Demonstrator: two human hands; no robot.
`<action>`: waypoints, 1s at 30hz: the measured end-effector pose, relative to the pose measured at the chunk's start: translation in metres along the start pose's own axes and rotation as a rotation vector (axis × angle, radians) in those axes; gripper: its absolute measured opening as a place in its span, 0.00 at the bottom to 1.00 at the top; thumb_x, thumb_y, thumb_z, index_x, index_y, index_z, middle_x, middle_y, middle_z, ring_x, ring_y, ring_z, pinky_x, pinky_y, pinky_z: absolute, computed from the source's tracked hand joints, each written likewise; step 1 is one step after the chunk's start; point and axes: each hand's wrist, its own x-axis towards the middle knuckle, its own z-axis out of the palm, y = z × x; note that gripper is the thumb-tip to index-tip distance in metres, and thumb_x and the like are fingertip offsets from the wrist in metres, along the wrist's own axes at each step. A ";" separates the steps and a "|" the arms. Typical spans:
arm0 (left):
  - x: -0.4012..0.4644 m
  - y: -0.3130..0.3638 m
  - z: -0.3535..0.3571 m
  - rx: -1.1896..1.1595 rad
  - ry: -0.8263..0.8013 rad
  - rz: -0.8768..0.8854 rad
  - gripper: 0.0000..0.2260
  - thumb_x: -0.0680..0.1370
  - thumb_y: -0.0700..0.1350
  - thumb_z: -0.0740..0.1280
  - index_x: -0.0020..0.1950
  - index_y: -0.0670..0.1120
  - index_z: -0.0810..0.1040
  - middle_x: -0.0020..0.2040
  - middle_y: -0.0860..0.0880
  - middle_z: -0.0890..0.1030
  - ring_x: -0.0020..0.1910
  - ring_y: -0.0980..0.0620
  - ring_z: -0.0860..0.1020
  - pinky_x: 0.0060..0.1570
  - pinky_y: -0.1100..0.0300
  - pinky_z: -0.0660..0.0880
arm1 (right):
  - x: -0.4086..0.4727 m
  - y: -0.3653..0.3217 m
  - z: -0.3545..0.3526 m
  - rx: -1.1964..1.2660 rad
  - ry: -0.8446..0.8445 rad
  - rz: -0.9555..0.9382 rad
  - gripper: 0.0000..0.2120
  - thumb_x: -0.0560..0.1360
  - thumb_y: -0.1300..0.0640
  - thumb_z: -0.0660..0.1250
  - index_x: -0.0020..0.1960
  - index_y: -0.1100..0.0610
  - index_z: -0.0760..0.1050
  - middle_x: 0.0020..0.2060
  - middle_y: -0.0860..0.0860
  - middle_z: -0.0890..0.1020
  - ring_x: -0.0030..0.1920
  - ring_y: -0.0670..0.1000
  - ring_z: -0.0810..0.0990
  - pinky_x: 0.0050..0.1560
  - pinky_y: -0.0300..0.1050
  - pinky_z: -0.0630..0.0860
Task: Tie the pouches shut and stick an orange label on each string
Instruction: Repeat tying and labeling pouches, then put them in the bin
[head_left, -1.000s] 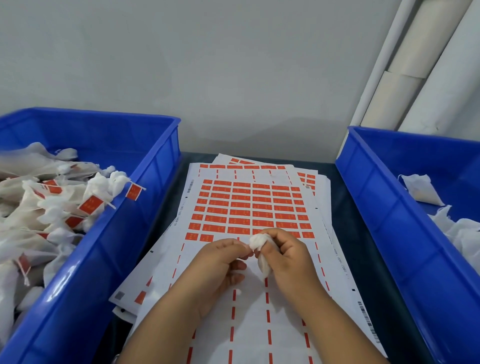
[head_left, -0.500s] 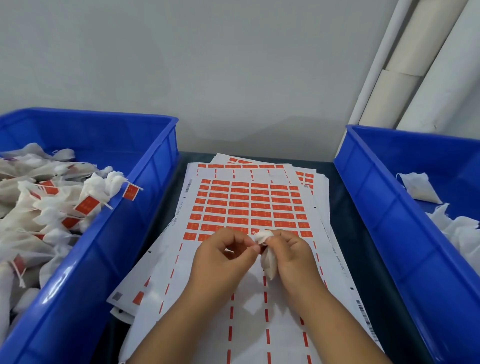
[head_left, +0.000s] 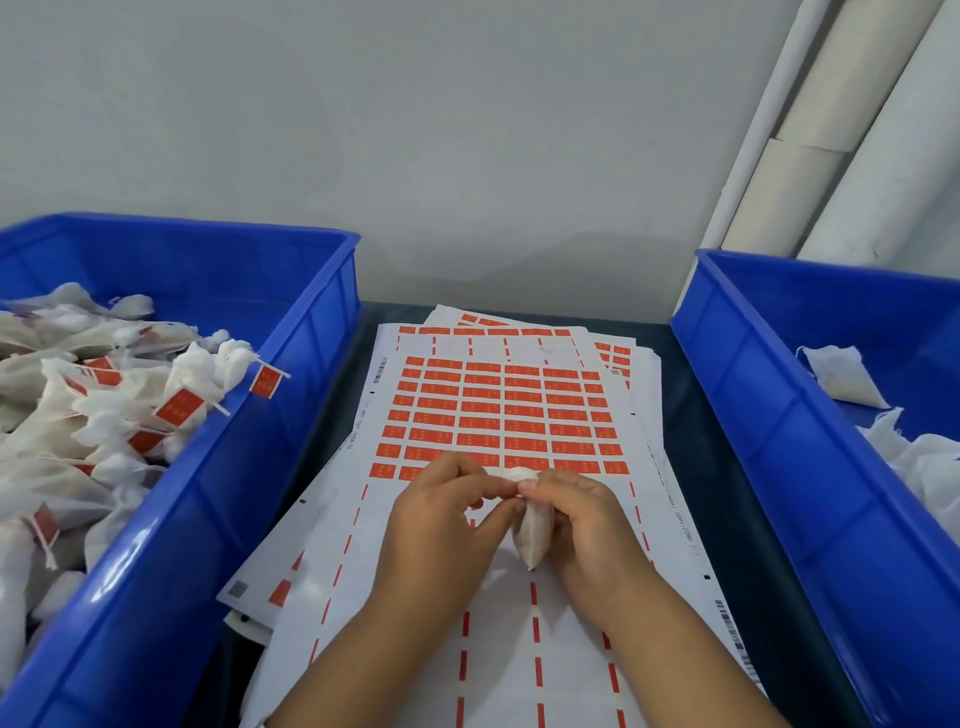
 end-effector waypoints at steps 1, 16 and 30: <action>0.000 0.000 0.000 0.013 0.004 -0.013 0.10 0.68 0.50 0.73 0.48 0.52 0.84 0.38 0.67 0.70 0.38 0.63 0.73 0.35 0.78 0.66 | 0.000 0.000 0.001 -0.007 0.002 -0.002 0.13 0.78 0.56 0.64 0.44 0.41 0.84 0.47 0.46 0.85 0.52 0.50 0.83 0.56 0.47 0.78; -0.001 -0.009 0.001 -0.024 -0.096 -0.180 0.09 0.69 0.46 0.70 0.37 0.56 0.71 0.38 0.61 0.74 0.39 0.58 0.75 0.35 0.73 0.67 | 0.001 0.000 0.003 -0.038 0.070 0.012 0.10 0.76 0.58 0.67 0.40 0.51 0.85 0.44 0.48 0.86 0.53 0.53 0.82 0.61 0.56 0.76; 0.004 -0.003 -0.004 0.045 -0.050 -0.121 0.08 0.71 0.51 0.72 0.40 0.61 0.74 0.40 0.69 0.69 0.42 0.63 0.72 0.41 0.75 0.66 | 0.002 0.003 0.003 -0.032 0.075 0.003 0.08 0.75 0.54 0.69 0.42 0.43 0.84 0.45 0.44 0.85 0.53 0.53 0.82 0.59 0.53 0.77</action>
